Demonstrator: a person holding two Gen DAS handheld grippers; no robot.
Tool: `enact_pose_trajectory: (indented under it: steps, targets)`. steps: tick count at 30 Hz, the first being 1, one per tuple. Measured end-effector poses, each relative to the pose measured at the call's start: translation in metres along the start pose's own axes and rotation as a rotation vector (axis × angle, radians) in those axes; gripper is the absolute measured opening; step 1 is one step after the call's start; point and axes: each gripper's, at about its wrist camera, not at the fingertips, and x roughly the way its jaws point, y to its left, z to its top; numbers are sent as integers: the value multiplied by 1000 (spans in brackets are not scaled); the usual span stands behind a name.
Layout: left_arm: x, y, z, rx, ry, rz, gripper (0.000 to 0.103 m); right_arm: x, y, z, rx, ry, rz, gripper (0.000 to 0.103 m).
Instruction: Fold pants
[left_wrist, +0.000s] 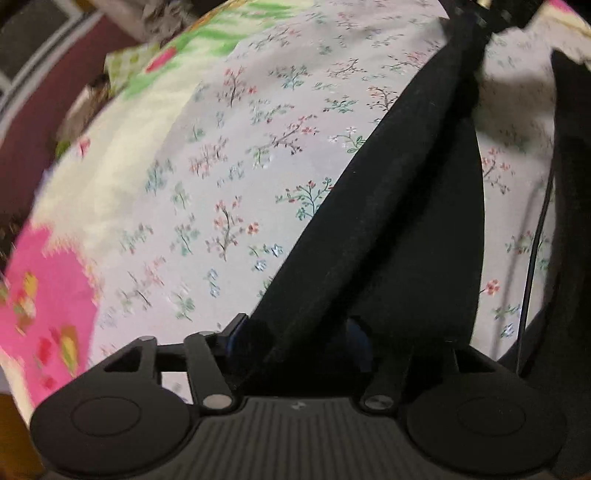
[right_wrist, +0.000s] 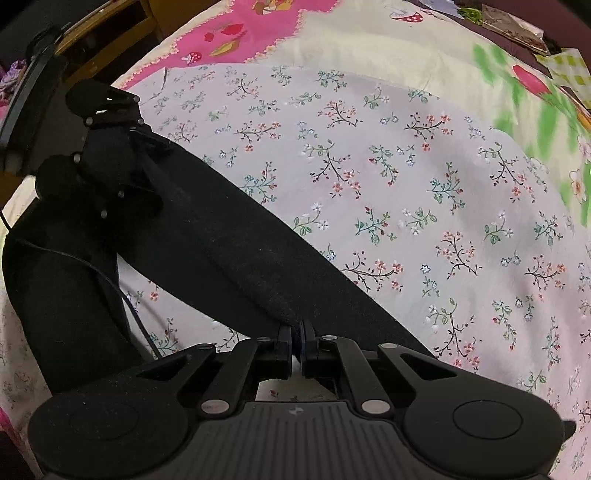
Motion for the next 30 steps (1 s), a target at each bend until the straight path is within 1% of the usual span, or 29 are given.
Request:
enact_pose_trajectory:
  steps: [1,3,4,5,6,8,9,10,11,12,17,20,22,23,25,26,28,30]
  targets:
    - [2,-1,1,15,0,3,75,-1,1,0,1,0,0,0]
    - [13,-3,5,30,16,18,75,-3,2,0,0,0,1,0]
    - [22,-3,7,34,44,39,75,-3,2,0,3,-1,0,0]
    - [29,-2,8,24,71,51,72,-4,3,0,5,-1,1,0]
    - [35,2,9,-4,96,47,67,-5,4,-1,6,-1,2,0]
    - [37,11,6,-101,127,-5,40,-8,7,-5,5,5,5,0]
    - [34,14,4,-129,135,-14,34,-9,9,-8,6,9,6,0]
    - [30,13,1,-133,142,-8,28,-10,11,-11,10,12,6,0]
    - [25,9,-2,-122,149,0,24,-12,12,-14,19,13,7,0]
    - [20,5,-5,-117,155,-2,23,-13,13,-17,32,16,9,0]
    - [-13,-20,-15,-139,160,-70,21,-31,27,-35,78,-4,17,0]
    - [-29,-39,-16,-151,157,-89,20,-38,37,-47,95,-7,18,0]
    - [-37,-45,-20,-177,145,-92,20,-41,48,-61,37,-10,-19,0]
    - [-38,-44,-21,-204,141,-93,20,-42,56,-71,6,-11,-26,0]
    - [-38,-41,-21,-247,133,-89,20,-42,66,-84,-10,-31,-29,0]
    - [-38,-40,-20,-256,127,-82,20,-39,71,-89,-16,-42,-42,10]
    - [-38,-38,-16,-264,120,-79,20,-27,83,-93,-53,-63,-94,24]
    - [-40,-33,-13,-269,106,-75,20,-12,96,-92,-113,-101,-143,24]
